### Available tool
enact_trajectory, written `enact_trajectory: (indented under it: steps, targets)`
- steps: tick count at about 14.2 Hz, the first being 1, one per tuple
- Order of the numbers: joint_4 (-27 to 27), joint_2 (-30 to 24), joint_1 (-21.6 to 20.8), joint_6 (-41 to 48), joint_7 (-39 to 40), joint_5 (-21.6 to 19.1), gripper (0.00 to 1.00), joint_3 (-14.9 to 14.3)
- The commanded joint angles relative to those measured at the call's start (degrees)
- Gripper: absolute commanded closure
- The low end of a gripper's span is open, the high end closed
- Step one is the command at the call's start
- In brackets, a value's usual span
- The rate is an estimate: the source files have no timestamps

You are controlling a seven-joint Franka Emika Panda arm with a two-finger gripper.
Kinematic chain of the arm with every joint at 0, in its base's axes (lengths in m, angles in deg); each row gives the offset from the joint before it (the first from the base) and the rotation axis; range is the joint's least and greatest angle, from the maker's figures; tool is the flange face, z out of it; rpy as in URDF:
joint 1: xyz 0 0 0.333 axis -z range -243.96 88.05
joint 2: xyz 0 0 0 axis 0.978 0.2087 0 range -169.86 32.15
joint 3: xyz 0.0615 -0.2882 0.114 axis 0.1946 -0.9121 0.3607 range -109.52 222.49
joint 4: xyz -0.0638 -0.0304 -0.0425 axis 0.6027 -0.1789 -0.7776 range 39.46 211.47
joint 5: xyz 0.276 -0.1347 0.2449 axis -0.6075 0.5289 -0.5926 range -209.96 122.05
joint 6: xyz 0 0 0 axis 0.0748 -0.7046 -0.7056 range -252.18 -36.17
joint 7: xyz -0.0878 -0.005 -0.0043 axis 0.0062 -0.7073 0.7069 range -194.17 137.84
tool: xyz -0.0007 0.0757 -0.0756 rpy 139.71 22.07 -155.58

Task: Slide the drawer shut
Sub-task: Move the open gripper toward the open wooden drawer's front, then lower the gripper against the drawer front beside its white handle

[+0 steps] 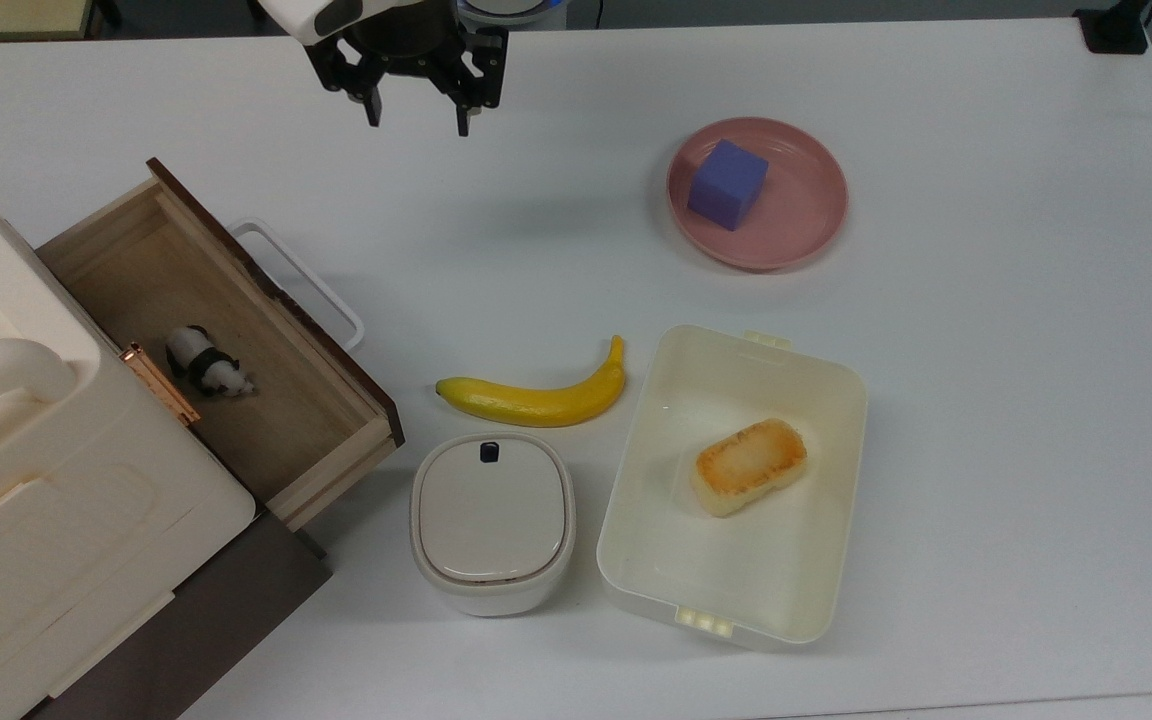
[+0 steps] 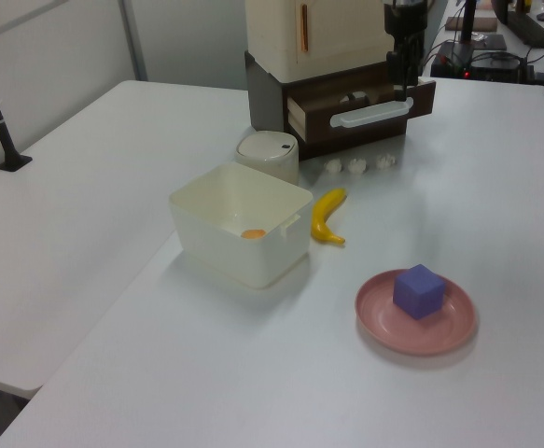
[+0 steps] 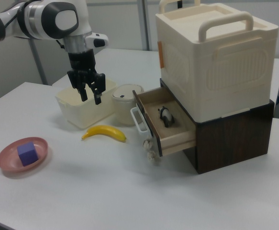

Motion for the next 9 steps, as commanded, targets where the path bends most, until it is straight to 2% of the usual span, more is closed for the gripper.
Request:
enact_trajectory:
  steps: [1, 3, 5, 7, 9]
  targets:
    - [1.29, -1.04, 0.15, 0.26, -1.41, -5.18, 0.74, -0.14]
    - [1.73, -0.43, 0.15, -0.44, -14.11, -5.37, 0.90, -0.06]
    - [3.65, 0.80, 0.24, -1.66, -20.56, -5.10, 0.92, -0.14]
    - [6.38, 2.29, 1.03, -7.19, -27.85, -4.84, 0.92, -0.15]
    - [6.65, 4.48, 1.82, -10.45, -31.56, -4.40, 0.91, -0.58]
